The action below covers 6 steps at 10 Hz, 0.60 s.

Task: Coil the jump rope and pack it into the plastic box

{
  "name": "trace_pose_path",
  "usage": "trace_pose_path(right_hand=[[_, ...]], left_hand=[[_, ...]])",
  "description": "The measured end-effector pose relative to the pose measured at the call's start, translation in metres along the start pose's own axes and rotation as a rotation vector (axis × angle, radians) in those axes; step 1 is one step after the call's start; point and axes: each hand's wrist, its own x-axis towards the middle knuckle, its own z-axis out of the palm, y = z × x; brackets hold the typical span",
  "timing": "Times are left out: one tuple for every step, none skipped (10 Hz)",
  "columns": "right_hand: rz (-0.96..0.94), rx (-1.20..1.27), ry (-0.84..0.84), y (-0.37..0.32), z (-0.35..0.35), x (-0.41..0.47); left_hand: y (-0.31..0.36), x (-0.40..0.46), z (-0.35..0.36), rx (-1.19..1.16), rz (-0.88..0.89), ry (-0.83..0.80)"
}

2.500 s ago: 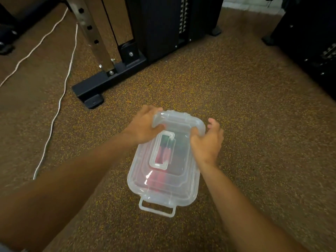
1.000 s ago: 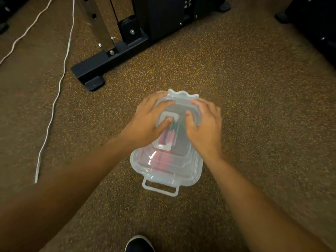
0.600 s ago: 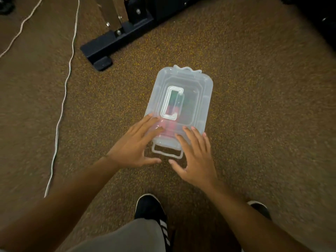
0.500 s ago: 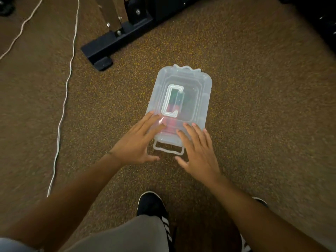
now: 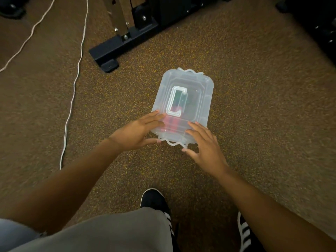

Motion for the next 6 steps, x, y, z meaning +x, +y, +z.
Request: trace_pose_path(right_hand=[[0.006, 0.024, 0.027, 0.000, 0.000, 0.000], [0.014, 0.011, 0.014, -0.003, 0.000, -0.001], [0.026, 0.014, 0.012, -0.005, 0.000, 0.000], [0.029, 0.014, 0.038, -0.005, -0.003, 0.002], [0.011, -0.028, 0.030, -0.007, -0.004, 0.001], [0.061, -0.057, -0.050, -0.015, -0.015, 0.008]], left_hand=[[-0.001, -0.001, 0.003, -0.004, -0.002, 0.019], [0.001, -0.003, 0.003, -0.014, -0.003, -0.004], [0.004, -0.002, 0.002, -0.011, -0.022, -0.021], [0.010, -0.002, -0.003, -0.013, -0.033, -0.002], [0.013, -0.001, -0.008, -0.028, -0.071, -0.037], [0.019, 0.005, -0.023, 0.030, -0.111, -0.105]])
